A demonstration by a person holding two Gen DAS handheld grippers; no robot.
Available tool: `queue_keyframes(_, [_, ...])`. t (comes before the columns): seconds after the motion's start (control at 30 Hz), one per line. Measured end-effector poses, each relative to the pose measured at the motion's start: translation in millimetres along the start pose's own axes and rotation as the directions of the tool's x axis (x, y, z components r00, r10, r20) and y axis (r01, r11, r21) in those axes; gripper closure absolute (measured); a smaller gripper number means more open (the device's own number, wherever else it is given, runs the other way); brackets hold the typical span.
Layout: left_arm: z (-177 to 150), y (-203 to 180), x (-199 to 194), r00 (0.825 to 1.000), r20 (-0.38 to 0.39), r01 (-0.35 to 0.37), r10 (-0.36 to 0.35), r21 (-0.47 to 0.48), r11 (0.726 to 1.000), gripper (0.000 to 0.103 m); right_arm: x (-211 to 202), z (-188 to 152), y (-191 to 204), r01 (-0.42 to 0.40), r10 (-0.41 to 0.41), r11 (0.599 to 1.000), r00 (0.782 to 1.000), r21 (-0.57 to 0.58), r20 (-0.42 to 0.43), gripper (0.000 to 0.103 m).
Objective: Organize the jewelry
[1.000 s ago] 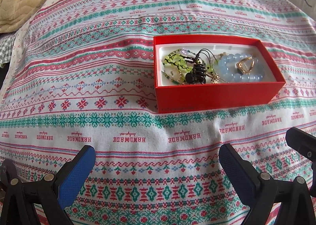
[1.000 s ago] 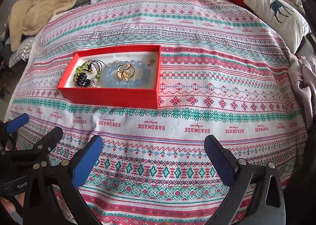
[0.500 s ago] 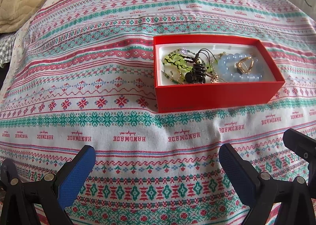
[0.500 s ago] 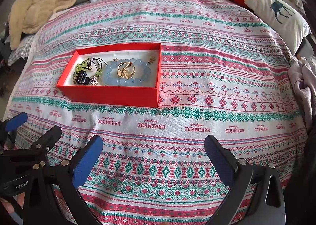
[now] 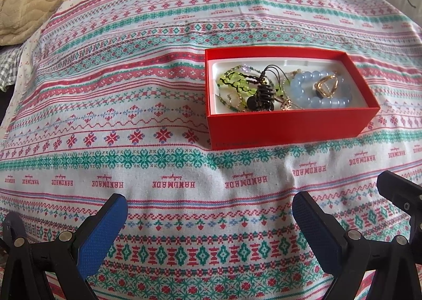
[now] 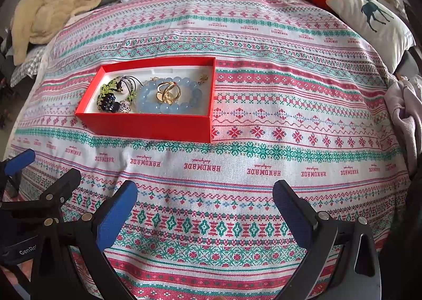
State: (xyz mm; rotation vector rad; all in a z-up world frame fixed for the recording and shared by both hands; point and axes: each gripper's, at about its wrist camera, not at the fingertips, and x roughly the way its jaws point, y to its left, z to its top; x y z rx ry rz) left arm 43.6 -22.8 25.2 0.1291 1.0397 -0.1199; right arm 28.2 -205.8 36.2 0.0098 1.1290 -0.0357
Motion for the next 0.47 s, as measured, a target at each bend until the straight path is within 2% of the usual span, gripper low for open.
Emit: queue_keyframes(0.47, [-2.3,0.2,0.9,1.000,-0.001,0.013,-0.013,-0.004,1.000,0.001,0.0,-1.0,-0.9,0.003,-0.003,1.000,1.000,0.005,0.007,0.000])
